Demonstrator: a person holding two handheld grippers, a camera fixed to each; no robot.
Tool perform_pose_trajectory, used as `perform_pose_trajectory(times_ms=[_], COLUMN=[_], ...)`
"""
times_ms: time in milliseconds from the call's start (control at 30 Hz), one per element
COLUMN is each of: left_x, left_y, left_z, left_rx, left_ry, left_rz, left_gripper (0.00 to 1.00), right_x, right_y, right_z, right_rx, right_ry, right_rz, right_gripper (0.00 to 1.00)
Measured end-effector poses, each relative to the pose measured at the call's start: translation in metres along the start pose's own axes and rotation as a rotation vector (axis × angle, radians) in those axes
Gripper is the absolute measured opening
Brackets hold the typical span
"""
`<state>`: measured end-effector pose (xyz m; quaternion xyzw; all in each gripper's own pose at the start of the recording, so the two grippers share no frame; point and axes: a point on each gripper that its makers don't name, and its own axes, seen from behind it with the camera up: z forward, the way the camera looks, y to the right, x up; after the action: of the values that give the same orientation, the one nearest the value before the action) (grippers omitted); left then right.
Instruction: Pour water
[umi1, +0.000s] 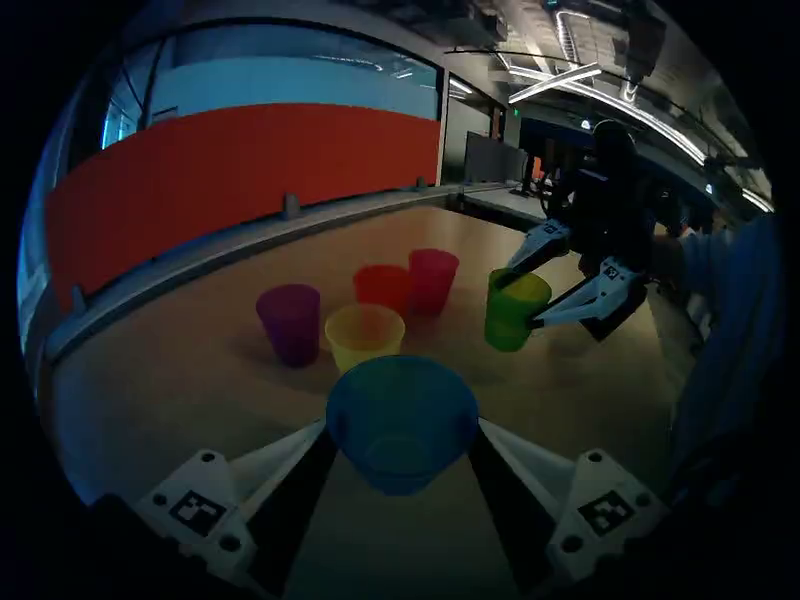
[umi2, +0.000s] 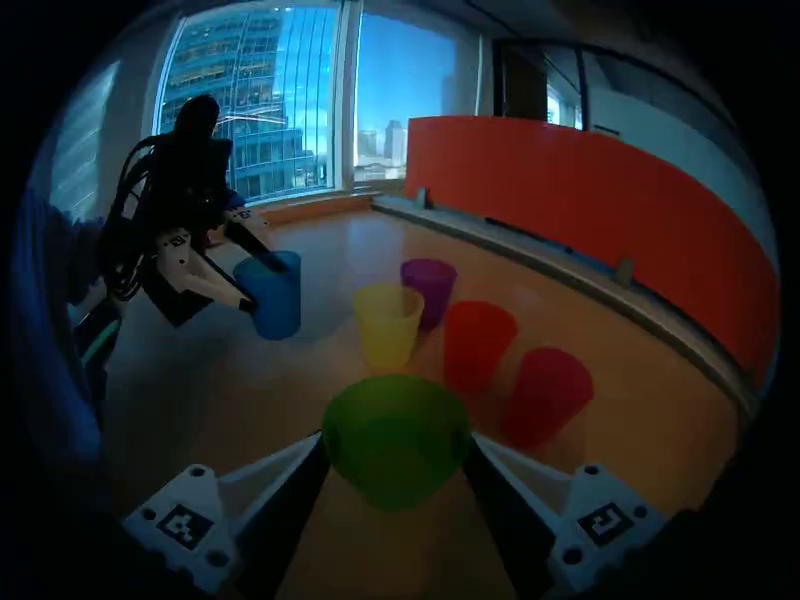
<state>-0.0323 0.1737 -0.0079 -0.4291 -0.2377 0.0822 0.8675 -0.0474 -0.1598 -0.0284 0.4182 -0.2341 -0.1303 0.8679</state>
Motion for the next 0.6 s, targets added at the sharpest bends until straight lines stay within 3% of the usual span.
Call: perform_pose_trajectory(times_ms=[600], left_x=[0.058], left_y=[0.007], left_z=[-0.023], left_rx=[0.029], left_ry=[0.150], left_rz=[0.014], left_gripper=[0.86], right_x=[0.079], right_y=[0.006], right_z=[-0.036], right_rx=[-0.066], right_ry=[0.186], right_rz=[-0.022], right_gripper=[0.91])
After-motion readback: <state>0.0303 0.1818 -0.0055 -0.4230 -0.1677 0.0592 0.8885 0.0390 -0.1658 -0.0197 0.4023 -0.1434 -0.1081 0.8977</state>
